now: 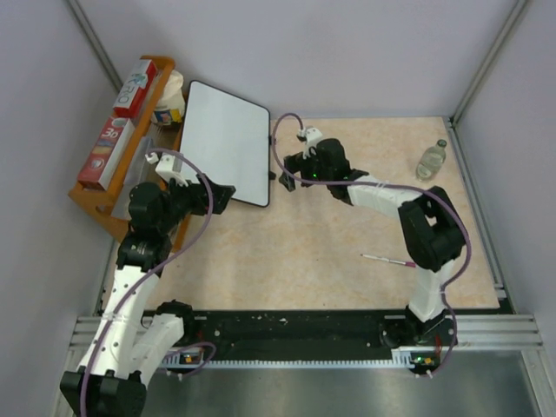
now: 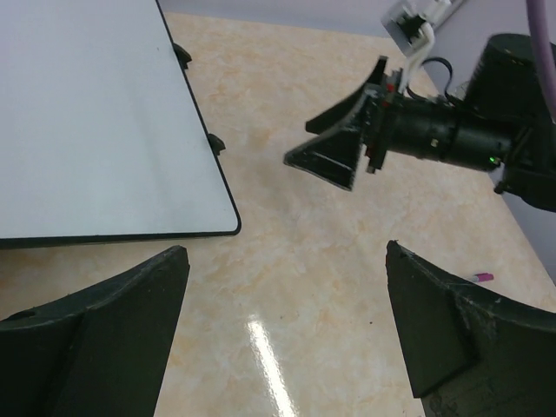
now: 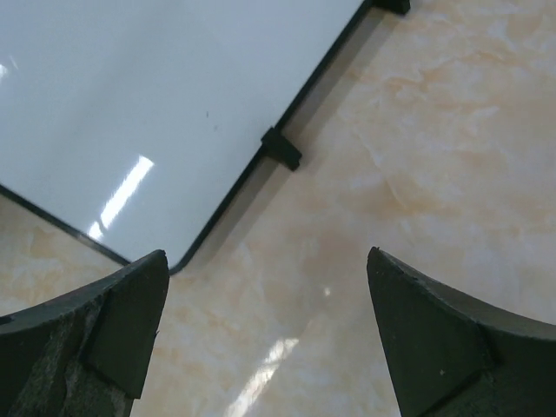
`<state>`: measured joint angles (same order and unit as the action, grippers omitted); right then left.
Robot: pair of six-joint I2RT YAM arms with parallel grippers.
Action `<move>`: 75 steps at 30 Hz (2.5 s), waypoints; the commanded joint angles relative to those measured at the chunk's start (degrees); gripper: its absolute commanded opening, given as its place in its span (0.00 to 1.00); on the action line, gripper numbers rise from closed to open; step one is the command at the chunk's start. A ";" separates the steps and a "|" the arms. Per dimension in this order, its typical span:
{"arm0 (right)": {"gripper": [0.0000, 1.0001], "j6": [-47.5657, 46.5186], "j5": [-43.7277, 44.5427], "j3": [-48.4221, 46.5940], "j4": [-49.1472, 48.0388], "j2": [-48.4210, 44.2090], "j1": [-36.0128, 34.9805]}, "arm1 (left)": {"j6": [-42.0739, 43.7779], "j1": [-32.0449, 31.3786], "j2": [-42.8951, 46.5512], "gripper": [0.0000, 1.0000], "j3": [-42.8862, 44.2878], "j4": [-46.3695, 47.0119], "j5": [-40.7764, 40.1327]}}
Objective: Write a sentence on the whiteboard
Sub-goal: Adjust the Whiteboard stand at the corner of the board.
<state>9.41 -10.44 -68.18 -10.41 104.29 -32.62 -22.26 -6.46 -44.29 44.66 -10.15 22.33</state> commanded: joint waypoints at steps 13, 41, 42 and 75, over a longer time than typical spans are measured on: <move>0.61 10.44 -15.31 -33.76 3.30 28.33 2.56 | 0.82 -0.05 -8.35 0.98 2.89 3.82 7.46; 0.55 24.95 -24.11 -36.75 -0.49 32.55 6.08 | -1.64 -0.05 -8.35 0.97 0.78 5.06 9.84; 0.56 25.04 -23.67 -37.54 0.04 32.90 6.08 | -1.64 -0.05 -8.27 0.97 0.77 5.05 10.02; 0.33 44.73 -31.84 -21.74 -18.15 33.35 4.77 | -2.52 -0.05 -4.05 0.97 -2.12 3.38 10.63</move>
<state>53.56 -40.82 -94.17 -24.53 141.84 -25.54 -24.27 -6.46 -49.87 43.77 -8.23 32.14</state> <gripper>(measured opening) 0.335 0.970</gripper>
